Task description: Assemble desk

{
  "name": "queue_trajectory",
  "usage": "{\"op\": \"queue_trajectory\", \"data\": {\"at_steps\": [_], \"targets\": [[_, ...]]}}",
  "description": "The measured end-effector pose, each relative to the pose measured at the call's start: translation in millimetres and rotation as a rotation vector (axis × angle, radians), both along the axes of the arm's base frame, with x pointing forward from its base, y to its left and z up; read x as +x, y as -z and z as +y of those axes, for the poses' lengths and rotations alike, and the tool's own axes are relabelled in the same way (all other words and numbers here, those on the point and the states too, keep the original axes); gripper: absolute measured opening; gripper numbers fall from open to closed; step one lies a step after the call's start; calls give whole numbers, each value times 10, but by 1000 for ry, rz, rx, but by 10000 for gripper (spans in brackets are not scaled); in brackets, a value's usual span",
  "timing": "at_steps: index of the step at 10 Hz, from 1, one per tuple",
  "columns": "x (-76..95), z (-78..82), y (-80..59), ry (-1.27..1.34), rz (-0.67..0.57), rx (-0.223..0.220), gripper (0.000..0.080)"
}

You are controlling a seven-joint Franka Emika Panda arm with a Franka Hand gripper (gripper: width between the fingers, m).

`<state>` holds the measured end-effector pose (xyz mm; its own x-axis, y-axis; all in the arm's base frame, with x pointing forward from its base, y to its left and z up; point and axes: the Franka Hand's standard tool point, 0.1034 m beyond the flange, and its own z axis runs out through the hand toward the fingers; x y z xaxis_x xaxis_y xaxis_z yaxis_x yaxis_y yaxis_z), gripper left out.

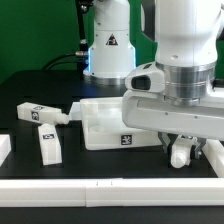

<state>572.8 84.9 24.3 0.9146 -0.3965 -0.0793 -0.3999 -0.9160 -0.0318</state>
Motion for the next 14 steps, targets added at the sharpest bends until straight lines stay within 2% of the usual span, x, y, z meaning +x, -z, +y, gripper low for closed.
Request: {"op": "queue_trajectory", "data": {"at_steps": [2, 3, 4, 5, 7, 8, 9, 10, 12, 14], "targets": [[34, -19, -280, -2, -18, 15, 284], [-53, 50, -389, -13, -22, 19, 284], [-166, 188, -478, -47, -25, 14, 284], [-224, 298, -502, -82, -26, 12, 285], [-202, 206, -448, -65, -21, 10, 285], [-204, 263, -455, -85, -27, 7, 285], [-216, 433, -491, -157, -63, -1, 285], [-354, 657, -527, -232, -98, -1, 285], [-612, 912, -442, -347, -119, -23, 285], [-555, 842, -458, -321, -118, -16, 285]]}}
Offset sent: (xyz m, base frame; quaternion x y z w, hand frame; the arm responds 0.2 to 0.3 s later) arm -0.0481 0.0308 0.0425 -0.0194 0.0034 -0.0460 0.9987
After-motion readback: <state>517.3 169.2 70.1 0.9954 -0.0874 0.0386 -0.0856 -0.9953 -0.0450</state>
